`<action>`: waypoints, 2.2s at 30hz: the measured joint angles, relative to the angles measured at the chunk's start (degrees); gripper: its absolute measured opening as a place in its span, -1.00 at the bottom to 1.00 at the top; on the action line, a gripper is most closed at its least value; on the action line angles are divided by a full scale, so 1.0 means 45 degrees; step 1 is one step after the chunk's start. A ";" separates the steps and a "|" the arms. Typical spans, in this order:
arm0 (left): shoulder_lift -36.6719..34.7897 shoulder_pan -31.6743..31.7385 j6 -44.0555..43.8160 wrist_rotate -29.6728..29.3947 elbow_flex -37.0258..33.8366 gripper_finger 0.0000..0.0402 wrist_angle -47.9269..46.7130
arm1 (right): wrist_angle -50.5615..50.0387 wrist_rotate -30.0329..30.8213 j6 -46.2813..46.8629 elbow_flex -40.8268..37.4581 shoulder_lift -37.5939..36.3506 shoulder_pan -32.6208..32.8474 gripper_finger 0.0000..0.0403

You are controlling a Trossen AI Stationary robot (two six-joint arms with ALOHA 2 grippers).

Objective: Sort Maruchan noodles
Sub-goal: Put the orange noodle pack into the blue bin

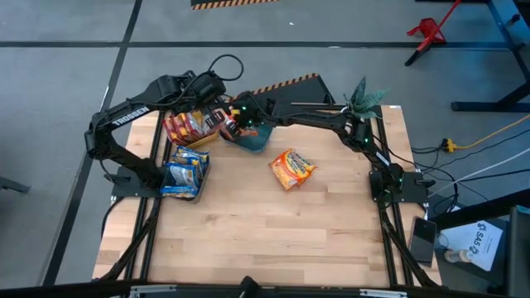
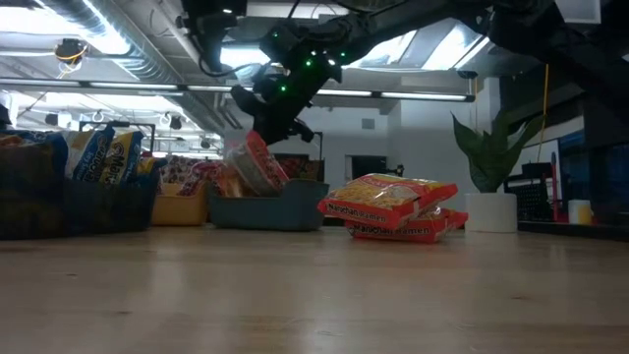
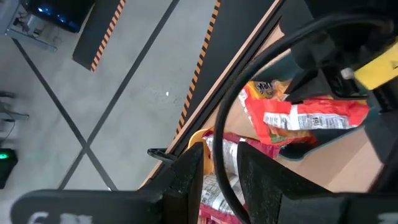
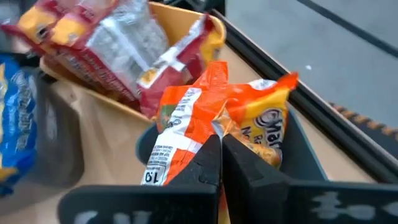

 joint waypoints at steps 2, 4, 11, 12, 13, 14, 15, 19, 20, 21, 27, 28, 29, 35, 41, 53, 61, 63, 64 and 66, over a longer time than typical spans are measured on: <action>0.0000 0.0000 0.0072 -0.0002 0.0000 -0.54 0.0152 | 0.0053 0.0040 0.0452 -0.0003 0.0000 0.0010 -1.00; -0.0039 0.0000 0.0242 0.0006 0.0000 -0.54 0.0271 | 0.0134 0.0172 0.0994 -0.0003 0.0000 0.0016 -1.00; -0.0114 0.0024 0.0551 0.0039 0.0000 -0.54 0.0380 | 0.0142 0.1247 0.2762 -0.0007 0.0000 0.0116 -1.00; -0.0117 0.0024 0.0561 0.0034 0.0000 -0.54 0.0380 | 0.0138 0.1493 0.2963 -0.0007 0.0000 0.0153 -1.00; -0.0116 0.0024 0.0567 0.0035 0.0000 -0.54 0.0380 | 0.0088 0.1678 0.3245 -0.0007 0.0000 0.0185 -1.00; -0.0112 0.0024 0.0580 0.0044 0.0000 -0.54 0.0380 | -0.0025 0.1736 0.3603 -0.0007 0.0000 0.0215 -1.00; -0.0112 0.0024 0.0598 0.0062 0.0000 -0.54 0.0380 | -0.0165 0.1773 0.4058 -0.0007 0.0000 0.0268 -1.00; -0.0112 0.0024 0.0607 0.0207 0.0000 -0.54 0.0472 | -0.0164 0.2034 0.5115 -0.0017 0.0084 0.0443 -1.00; -0.0112 0.0024 0.0606 0.0307 0.0000 -0.54 0.0503 | -0.0260 0.2362 0.5521 -0.0017 0.0108 0.0493 -1.00; -0.0112 0.0024 0.0609 0.0384 0.0000 -0.54 0.0523 | -0.0332 0.2761 0.5980 -0.0023 0.0130 0.0557 -1.00; -0.0207 0.0019 0.0929 0.0423 0.0000 -0.54 0.0667 | 0.0055 0.3773 0.7692 -0.0027 0.0146 0.0589 -1.00; -0.0225 0.0019 0.0933 0.0427 0.0000 -0.54 0.0662 | 0.0186 0.3763 0.7928 -0.0027 0.0146 0.0563 -1.00; -0.0255 0.0024 0.0942 0.0423 0.0000 -0.54 0.0685 | 0.0319 0.3758 0.8127 -0.0027 0.0148 0.0522 -1.00; -0.0538 0.0083 0.1158 0.0900 0.0000 -0.54 0.1025 | -0.0044 0.4072 0.9327 -0.0027 0.0148 0.0520 -1.00; -0.0526 0.0155 0.1287 0.1049 0.0000 -0.54 0.1055 | 0.0385 0.4099 0.9872 -0.0020 0.0581 0.0512 -1.00; -0.0525 0.0155 0.1507 0.1098 0.0000 -0.54 0.1114 | 0.3108 0.2682 0.9107 -0.0027 0.1107 0.0500 -0.83; -0.0525 0.0155 0.1507 0.1083 0.0000 -0.54 0.1109 | 0.3330 0.2182 0.8994 -0.0026 0.1107 0.0500 -0.28; -0.0525 0.0155 0.1507 0.1083 0.0000 -0.54 0.1109 | 0.3075 0.1928 0.9016 -0.0022 0.1107 0.0508 -0.19; -0.0525 0.0155 0.1507 0.1083 0.0000 -0.54 0.1108 | 0.2947 0.1859 0.9088 -0.0022 0.1107 0.0510 -0.15; -0.0525 0.0155 0.1507 0.1083 0.0000 -0.54 0.1109 | 0.2726 0.1724 0.9456 -0.0022 0.1103 0.0512 -0.10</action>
